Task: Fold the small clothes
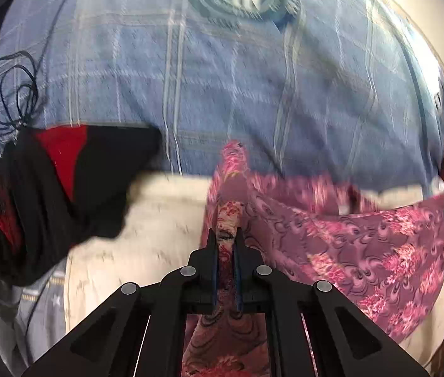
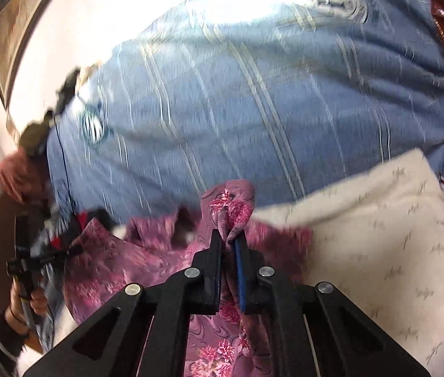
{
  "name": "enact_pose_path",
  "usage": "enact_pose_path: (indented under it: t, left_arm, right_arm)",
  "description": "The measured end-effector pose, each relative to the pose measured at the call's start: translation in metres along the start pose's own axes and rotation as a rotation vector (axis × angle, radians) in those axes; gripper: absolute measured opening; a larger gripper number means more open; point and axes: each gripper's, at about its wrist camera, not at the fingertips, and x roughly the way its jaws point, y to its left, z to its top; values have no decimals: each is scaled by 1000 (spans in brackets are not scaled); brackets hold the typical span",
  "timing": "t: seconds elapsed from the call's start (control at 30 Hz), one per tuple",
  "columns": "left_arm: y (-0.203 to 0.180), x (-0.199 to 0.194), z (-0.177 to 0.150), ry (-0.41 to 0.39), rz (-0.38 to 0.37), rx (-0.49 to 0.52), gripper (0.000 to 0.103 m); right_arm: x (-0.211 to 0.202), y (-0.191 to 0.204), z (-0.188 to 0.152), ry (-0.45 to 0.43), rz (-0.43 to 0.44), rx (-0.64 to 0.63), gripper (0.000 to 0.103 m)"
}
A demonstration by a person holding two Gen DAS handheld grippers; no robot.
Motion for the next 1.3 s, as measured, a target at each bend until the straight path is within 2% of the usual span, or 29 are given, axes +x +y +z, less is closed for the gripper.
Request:
enact_pose_path:
  t: [0.1,0.13,0.3,0.43,0.47,0.6,0.63,0.67,0.73,0.8,0.97,1.07,1.2,1.3]
  left_arm:
    - [11,21,8,-15,26,-63,7]
    - [16,39,9,9,45,-92,7]
    - [36,133,-6,201,85,-211,7]
    - [37,151,-9,209,87,-206,12]
    - [38,152,-8,215,81,-204,12]
    - [40,133,-12,213,59,-218,12]
    - [41,126,-15,210,56,-222,14]
    - [43,117,-20,207,33,-231,19]
    - [44,97,-34,195,-10,-257,26]
    - [45,71,-52,189,-50,-270,32]
    - [49,14,-104,189,-170,-307,50]
    - [59,-14,-133,195,-240,-381,55]
    - [74,1,-164,239,-253,-514,54]
    - [83,17,-159,204,-266,-618,54]
  right_arm:
    - [9,-15,12,-39,-22,52,7]
    - [17,-24,13,-40,-36,74,7]
    - [70,-63,-4,76,-120,182,8]
    - [88,-72,-17,130,-82,224,13]
    - [89,-71,-18,140,-99,211,13]
    - [78,-70,-15,152,-105,204,14]
    - [72,-71,-15,152,-90,211,18]
    - [63,-70,-16,153,-79,222,22]
    - [48,-67,-22,157,-63,242,44]
    - [27,-62,-36,163,-30,268,51]
    - [-24,-57,-87,183,-22,320,58]
    - [-44,-62,-118,176,-44,352,60]
    - [-55,-67,-161,153,-23,496,60]
    - [-43,-58,-176,111,97,577,60]
